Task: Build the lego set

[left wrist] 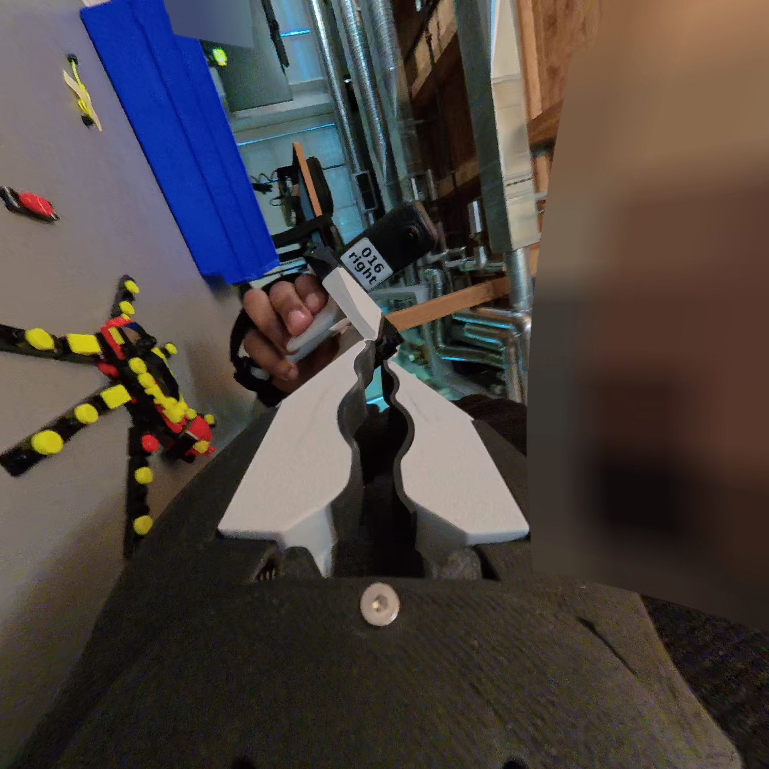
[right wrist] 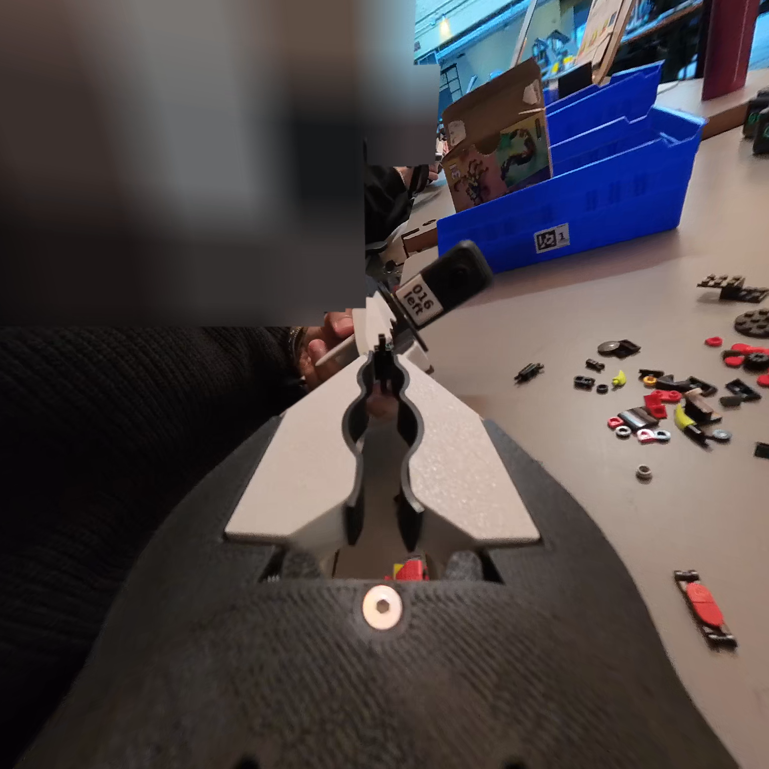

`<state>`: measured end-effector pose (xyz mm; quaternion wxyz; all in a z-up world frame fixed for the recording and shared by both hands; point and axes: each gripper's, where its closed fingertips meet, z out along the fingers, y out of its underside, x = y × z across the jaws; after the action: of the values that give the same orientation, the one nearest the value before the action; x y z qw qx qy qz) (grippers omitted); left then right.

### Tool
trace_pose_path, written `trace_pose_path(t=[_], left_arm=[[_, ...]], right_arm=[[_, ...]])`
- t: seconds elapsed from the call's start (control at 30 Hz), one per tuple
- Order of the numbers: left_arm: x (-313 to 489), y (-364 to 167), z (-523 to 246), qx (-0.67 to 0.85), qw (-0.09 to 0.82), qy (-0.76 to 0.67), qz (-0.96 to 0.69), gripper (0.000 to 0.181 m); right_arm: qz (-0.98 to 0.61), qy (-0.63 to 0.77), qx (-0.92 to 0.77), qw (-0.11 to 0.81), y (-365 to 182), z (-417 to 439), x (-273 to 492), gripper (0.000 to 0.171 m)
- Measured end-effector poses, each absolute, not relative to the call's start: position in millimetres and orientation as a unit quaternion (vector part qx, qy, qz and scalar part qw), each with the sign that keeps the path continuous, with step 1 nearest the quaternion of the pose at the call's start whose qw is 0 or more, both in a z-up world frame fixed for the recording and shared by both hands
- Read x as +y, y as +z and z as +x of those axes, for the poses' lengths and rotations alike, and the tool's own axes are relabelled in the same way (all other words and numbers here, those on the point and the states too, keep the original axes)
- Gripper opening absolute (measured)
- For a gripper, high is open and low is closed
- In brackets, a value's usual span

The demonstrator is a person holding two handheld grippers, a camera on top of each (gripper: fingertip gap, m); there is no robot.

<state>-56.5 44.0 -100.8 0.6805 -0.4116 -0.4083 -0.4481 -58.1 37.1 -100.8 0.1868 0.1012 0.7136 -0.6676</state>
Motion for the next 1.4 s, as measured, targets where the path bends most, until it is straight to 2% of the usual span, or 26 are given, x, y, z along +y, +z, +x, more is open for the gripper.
trace_pose_path(t=[0.03,0.13,0.23,0.37,0.77,0.87,1.0,1.4], left_arm=[[44.2,-102.0,-56.7,-0.406,0.684,-0.426,-0.432,0.002],[45.3,-111.6,-57.1,-0.394,0.680,-0.337,-0.519,0.011],[47.2,-117.7,-55.3,-0.368,0.671,-0.255,-0.591,0.011],[49.2,-121.4,-54.2,-0.367,0.665,-0.243,-0.604,0.009],[47.1,-129.0,-56.3,-0.369,0.650,-0.222,-0.626,0.004],[48.9,-133.8,-56.3,-0.374,0.640,-0.220,-0.634,0.014],[49.3,-131.3,-55.5,-0.372,0.644,-0.226,-0.629,0.004],[48.2,-133.3,-55.4,-0.369,0.640,-0.224,-0.636,0.008]], right_arm=[[0.112,-0.665,0.711,0.201,-102.1,-58.7,37.1,0.005],[0.164,-0.662,0.681,0.265,-102.0,-63.0,37.0,0.005],[0.205,-0.645,0.667,0.311,-107.2,-67.4,38.8,0.005],[0.217,-0.624,0.672,0.336,-115.2,-63.9,38.1,0.005],[0.220,-0.598,0.704,0.314,-126.0,-62.3,37.0,0.005],[0.220,-0.599,0.701,0.319,-125.7,-61.4,36.2,0.005],[0.220,-0.599,0.707,0.306,-126.9,-62.8,36.3,0.005],[0.224,-0.585,0.721,0.297,-132.8,-64.0,37.8,0.005]])
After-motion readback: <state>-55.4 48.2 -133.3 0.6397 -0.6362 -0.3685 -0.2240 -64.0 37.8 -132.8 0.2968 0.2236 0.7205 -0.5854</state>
